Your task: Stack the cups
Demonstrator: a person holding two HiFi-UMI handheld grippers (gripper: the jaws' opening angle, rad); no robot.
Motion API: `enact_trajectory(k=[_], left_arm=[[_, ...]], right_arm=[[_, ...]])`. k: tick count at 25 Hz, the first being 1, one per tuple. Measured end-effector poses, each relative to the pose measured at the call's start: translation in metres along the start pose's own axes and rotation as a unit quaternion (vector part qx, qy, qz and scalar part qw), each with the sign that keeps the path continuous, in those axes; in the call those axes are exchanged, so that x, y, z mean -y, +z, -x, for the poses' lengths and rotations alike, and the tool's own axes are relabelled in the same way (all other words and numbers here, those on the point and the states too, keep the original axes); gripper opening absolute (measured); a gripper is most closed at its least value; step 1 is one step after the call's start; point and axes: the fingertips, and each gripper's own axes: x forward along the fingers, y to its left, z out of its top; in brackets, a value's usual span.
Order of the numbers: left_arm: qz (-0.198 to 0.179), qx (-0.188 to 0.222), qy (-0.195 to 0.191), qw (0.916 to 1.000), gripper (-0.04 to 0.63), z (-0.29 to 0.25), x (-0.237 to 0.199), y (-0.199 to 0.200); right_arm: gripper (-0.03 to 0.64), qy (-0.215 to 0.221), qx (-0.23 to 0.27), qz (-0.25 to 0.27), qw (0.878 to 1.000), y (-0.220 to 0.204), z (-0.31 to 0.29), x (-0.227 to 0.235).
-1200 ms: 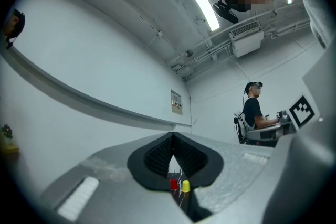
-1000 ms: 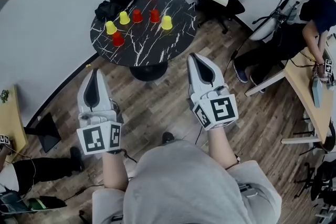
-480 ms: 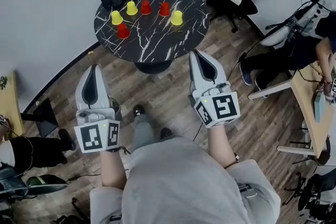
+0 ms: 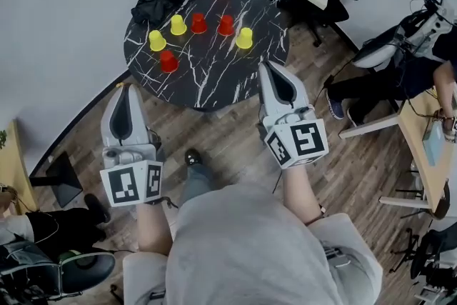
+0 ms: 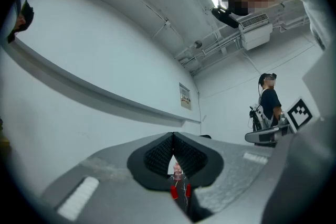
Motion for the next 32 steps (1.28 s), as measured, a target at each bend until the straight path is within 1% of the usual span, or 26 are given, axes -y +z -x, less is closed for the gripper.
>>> enact_trajectory(k=[7, 15, 25, 28, 32], left_arm=[[0.011, 0.0, -0.018, 0.9998, 0.006, -0.064, -0.054, -0.015], [0.019, -0.006, -0.051, 0.9985, 0.006, -0.125, -0.095, -0.033], [0.031, -0.018, -0.096, 0.9948, 0.006, -0.175, -0.125, -0.058], [0.039, -0.031, -0.103, 0.9934, 0.006, -0.184, -0.13, -0.073], [0.051, -0.055, -0.108, 0.9913, 0.006, -0.188, -0.135, -0.096]], right_arm=[[-0.002, -0.024, -0.001, 0.0, 1.0, 0.0, -0.077, 0.003], [-0.002, -0.052, -0.01, 0.003, 0.999, -0.01, -0.139, 0.004], [-0.002, -0.092, -0.022, 0.001, 0.995, -0.024, -0.184, 0.005], [-0.002, -0.103, -0.037, -0.002, 0.994, -0.037, -0.192, 0.008], [-0.002, -0.115, -0.072, -0.011, 0.991, -0.065, -0.198, 0.01]])
